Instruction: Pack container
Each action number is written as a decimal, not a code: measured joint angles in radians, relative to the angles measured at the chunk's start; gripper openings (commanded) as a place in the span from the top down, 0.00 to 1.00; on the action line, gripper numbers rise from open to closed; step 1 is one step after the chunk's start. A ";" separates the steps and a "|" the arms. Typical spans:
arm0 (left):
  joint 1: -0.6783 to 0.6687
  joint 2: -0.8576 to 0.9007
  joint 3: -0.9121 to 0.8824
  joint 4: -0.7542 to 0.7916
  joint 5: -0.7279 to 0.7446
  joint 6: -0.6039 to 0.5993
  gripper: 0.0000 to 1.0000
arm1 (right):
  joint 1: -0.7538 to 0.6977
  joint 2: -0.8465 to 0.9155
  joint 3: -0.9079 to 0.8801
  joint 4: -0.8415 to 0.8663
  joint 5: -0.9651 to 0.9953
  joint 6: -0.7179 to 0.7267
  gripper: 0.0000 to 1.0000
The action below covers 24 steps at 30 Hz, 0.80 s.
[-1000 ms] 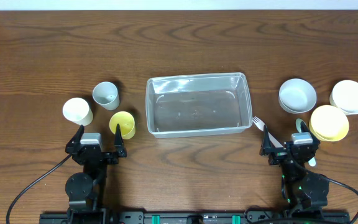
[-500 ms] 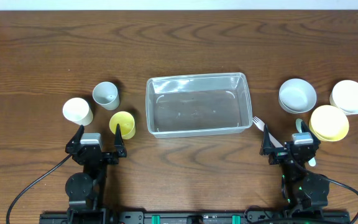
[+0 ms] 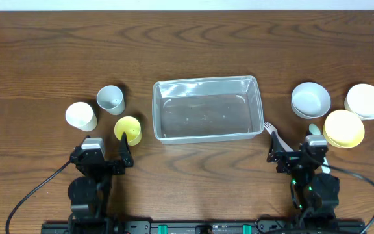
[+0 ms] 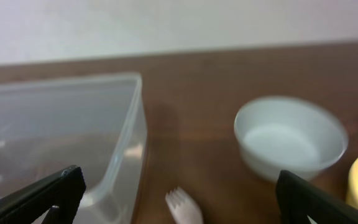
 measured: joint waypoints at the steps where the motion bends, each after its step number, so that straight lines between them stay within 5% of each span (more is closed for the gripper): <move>1: 0.000 0.027 0.025 -0.048 0.010 -0.013 0.02 | 0.000 0.034 0.014 -0.015 -0.009 0.006 0.01; 7: 0.000 0.255 0.342 -0.307 0.054 -0.068 0.02 | 0.000 0.290 0.261 -0.201 -0.042 0.025 0.01; 17: 0.000 0.847 1.034 -0.967 0.068 -0.106 0.02 | 0.000 0.830 0.970 -0.842 -0.064 -0.024 0.01; 24: 0.000 1.185 1.174 -1.113 0.077 -0.106 0.02 | 0.000 1.015 1.106 -0.934 -0.074 -0.060 0.01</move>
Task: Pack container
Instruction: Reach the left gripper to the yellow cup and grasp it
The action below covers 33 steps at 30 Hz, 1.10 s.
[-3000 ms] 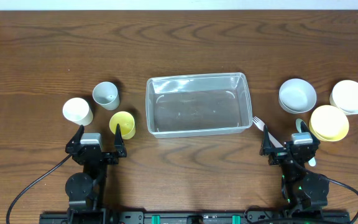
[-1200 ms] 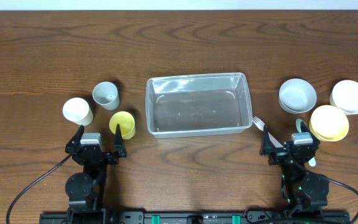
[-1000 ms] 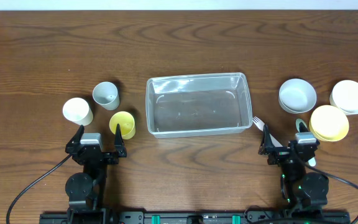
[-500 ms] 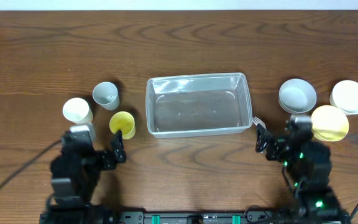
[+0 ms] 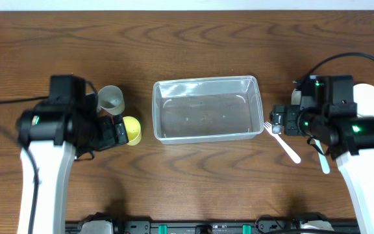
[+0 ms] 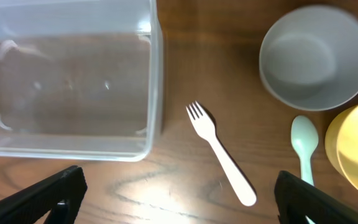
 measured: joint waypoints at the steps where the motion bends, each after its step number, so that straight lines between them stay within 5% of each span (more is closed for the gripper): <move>1: 0.000 0.038 0.000 0.000 0.001 0.000 0.02 | 0.000 0.016 0.000 -0.002 0.001 -0.002 0.01; 6: 0.000 0.187 0.000 0.013 0.000 -0.005 0.12 | 0.000 0.106 0.000 -0.010 0.000 -0.010 0.01; 25: 0.000 0.351 -0.203 0.370 -0.023 0.005 0.14 | 0.000 0.201 0.000 -0.018 0.000 -0.014 0.03; 33: 0.000 0.358 -0.290 0.454 -0.024 0.015 0.44 | 0.000 0.201 0.000 -0.019 0.000 -0.015 0.07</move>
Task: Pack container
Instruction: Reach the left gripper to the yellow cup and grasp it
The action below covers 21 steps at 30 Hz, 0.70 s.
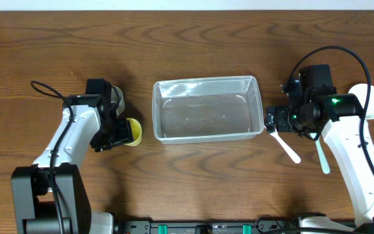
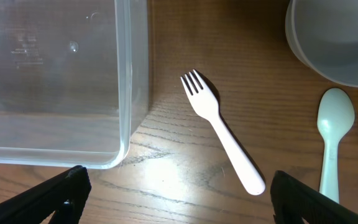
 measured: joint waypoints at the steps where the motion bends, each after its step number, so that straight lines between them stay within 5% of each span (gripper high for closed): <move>1: 0.000 0.000 0.000 0.005 0.000 0.006 0.49 | 0.000 0.000 0.000 0.000 0.000 0.000 0.07; 9: 0.000 0.000 0.000 0.031 0.000 0.006 0.73 | 0.000 0.000 0.000 -0.001 0.000 0.000 0.07; 21: 0.000 -0.002 0.012 0.028 0.000 0.010 0.94 | 0.000 0.000 0.000 -0.001 0.000 -0.002 0.06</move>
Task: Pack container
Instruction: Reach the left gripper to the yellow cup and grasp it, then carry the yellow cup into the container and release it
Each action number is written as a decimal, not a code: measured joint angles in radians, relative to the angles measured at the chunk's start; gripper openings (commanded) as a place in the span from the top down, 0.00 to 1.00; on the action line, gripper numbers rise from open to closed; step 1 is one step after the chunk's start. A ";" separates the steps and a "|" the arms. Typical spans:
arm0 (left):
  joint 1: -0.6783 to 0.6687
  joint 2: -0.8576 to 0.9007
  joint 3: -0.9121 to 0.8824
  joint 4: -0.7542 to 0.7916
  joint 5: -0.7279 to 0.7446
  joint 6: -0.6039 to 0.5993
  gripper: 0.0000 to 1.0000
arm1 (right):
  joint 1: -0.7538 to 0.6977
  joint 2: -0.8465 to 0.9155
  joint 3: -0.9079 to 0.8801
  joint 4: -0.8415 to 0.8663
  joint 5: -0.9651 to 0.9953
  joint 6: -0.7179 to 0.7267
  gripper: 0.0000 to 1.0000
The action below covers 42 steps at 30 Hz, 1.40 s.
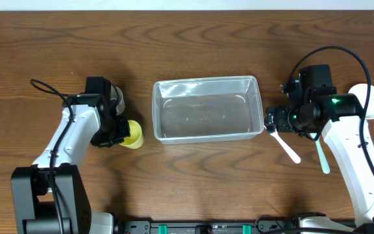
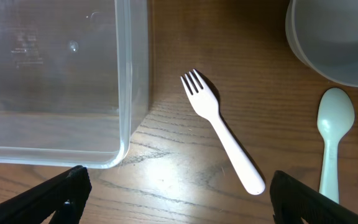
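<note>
The clear plastic container (image 1: 206,109) stands in the middle of the table, and its corner shows in the right wrist view (image 2: 55,81). My right gripper (image 1: 273,121) hangs open just right of it, low over the head of a white fork (image 2: 222,140); its fingers are spread wide (image 2: 179,199). A pale green spoon (image 2: 334,143) lies right of the fork. My left gripper (image 1: 112,133) is at the left side of the yellow cup (image 1: 133,135); its jaws are hidden from above. A grey cup (image 1: 114,97) stands just behind that arm.
A grey-white bowl (image 2: 334,37) sits behind the spoon, and the edge of a yellow bowl shows at the right. A white bowl (image 1: 369,101) is at the far right, partly under the right arm.
The yellow cup sits slightly further to the lower right and looks a little tilted, with the left gripper still against it. The right gripper and the fork are unchanged.
Both arms were folded at the near edge, with cups at the left and bowls, fork and spoon at the right. Then both were raised over their sides. Later the left gripper was down at the yellow cup and the right one low over the fork, as now.
</note>
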 measured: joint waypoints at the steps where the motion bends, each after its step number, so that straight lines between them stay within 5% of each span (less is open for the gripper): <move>1: 0.000 -0.002 0.005 -0.005 0.000 0.000 0.94 | 0.000 0.000 0.000 0.000 0.000 0.000 0.06; 11: -0.035 -0.126 0.174 -0.215 -0.003 -0.003 0.94 | 0.000 0.000 0.000 0.000 0.000 0.000 0.06; 21: -0.312 -0.246 0.521 -0.287 -0.006 -0.006 0.94 | 0.000 0.000 0.000 0.002 0.000 0.000 0.06; 30: -0.472 0.010 0.586 -0.212 -0.003 -0.006 0.94 | 0.000 0.000 0.000 0.002 0.000 0.000 0.05; 42: -0.499 0.346 0.585 -0.093 -0.003 -0.006 0.94 | 0.000 0.000 0.000 0.002 0.000 0.000 0.05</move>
